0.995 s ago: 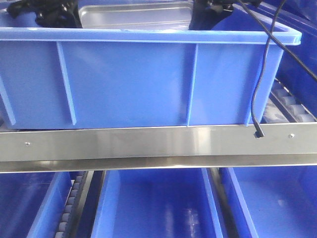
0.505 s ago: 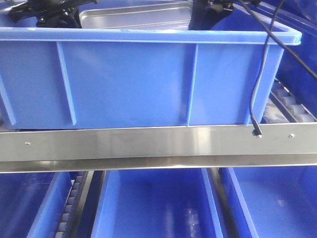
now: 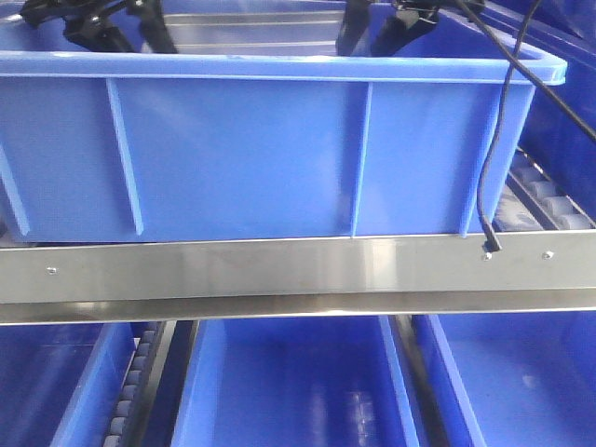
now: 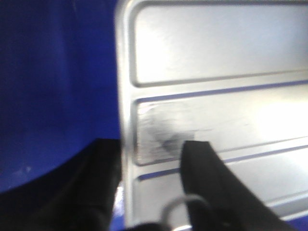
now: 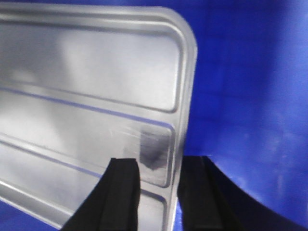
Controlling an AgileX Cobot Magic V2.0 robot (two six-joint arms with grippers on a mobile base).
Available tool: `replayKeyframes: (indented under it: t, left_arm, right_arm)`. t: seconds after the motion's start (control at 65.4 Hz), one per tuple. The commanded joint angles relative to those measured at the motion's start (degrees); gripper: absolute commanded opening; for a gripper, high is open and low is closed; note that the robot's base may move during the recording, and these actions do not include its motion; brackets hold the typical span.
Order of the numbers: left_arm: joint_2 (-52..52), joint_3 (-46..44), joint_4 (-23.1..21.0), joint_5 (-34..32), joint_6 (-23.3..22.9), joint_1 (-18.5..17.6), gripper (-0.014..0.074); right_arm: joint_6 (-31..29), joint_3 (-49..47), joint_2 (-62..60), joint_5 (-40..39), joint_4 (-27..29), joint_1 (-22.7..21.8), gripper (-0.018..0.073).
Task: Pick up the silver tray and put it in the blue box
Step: 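Open both grippers and raise them out of the blue bin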
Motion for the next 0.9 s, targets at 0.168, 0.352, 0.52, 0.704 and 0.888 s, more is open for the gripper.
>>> replayKeyframes:
  t: [0.168, 0.352, 0.52, 0.704, 0.888]
  left_arm:
    - [-3.4, -2.3, -1.9, -5.0, -0.2, 2.6, 0.0337]
    - [-3.4, -2.3, -1.9, -5.8, -0.2, 3.0, 0.0334]
    - [-3.4, -2.3, -3.7, -6.1, -0.2, 3.0, 0.0012]
    - [-3.4, -2.3, -3.9, -7.3, -0.2, 3.0, -0.0010]
    - [-4.9, -2.3, -4.8, -7.2, -0.2, 3.2, -0.0009]
  right_arm:
    - [-3.3, -2.7, -3.9, -4.6, 3.0, -3.8, 0.0332]
    - [-3.3, -2.7, -3.9, -5.2, 3.1, -5.0, 0.0332]
    - [-3.3, -2.7, -3.9, -4.7, 3.6, -4.4, 0.0162]
    - [-3.3, -2.7, -3.8, -5.8, 3.9, -4.4, 0.0067]
    - [-3.9, -2.7, -4.9, -5.2, 10.7, -4.5, 0.0067]
